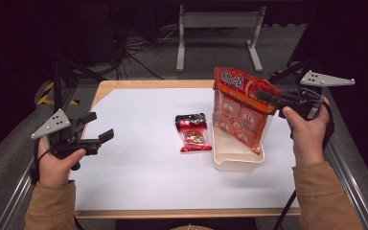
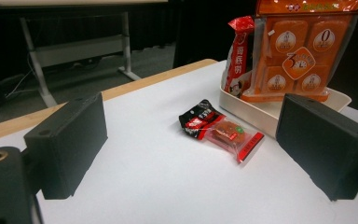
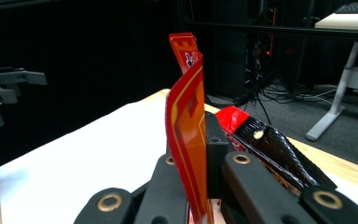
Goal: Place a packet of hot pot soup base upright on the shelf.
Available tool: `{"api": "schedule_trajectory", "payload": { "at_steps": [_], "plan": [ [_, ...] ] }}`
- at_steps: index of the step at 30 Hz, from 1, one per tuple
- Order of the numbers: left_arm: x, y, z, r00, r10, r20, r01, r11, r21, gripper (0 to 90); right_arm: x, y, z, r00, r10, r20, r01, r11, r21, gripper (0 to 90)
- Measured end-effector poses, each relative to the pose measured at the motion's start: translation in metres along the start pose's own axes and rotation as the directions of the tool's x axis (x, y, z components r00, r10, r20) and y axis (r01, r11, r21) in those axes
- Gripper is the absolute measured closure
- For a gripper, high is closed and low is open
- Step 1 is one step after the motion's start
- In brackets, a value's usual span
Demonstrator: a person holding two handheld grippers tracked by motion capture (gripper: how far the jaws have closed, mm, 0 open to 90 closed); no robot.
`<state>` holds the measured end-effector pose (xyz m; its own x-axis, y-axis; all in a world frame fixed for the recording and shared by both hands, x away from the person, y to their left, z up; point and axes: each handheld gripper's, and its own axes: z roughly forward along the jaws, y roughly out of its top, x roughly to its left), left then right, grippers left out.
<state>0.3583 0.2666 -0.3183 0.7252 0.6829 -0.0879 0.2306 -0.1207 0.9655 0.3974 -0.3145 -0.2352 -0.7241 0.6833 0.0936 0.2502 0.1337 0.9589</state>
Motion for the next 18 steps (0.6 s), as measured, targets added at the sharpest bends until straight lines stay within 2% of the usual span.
{"api": "schedule_trajectory", "payload": {
  "at_steps": [7, 15, 18],
  "plan": [
    [0.0, -0.001, 0.001, 1.0, -0.002, 0.0, 0.002, 1.0, 0.003, 9.5, -0.005, -0.012, 0.004, 0.9999, 0.006, 0.014, -0.006, 1.0, 0.014, 90.0],
    [0.001, -0.001, 0.001, 1.0, -0.004, 0.002, 0.004, 1.0, 0.005, 9.4, -0.005, -0.017, 0.005, 0.9999, 0.008, 0.014, -0.008, 1.0, 0.005, 90.0],
    [0.001, -0.001, 0.001, 1.0, -0.006, 0.0, 0.006, 1.0, 0.006, 9.4, -0.005, -0.022, 0.006, 0.9999, 0.009, 0.014, -0.009, 1.0, 0.019, 90.0]
  ]
}}
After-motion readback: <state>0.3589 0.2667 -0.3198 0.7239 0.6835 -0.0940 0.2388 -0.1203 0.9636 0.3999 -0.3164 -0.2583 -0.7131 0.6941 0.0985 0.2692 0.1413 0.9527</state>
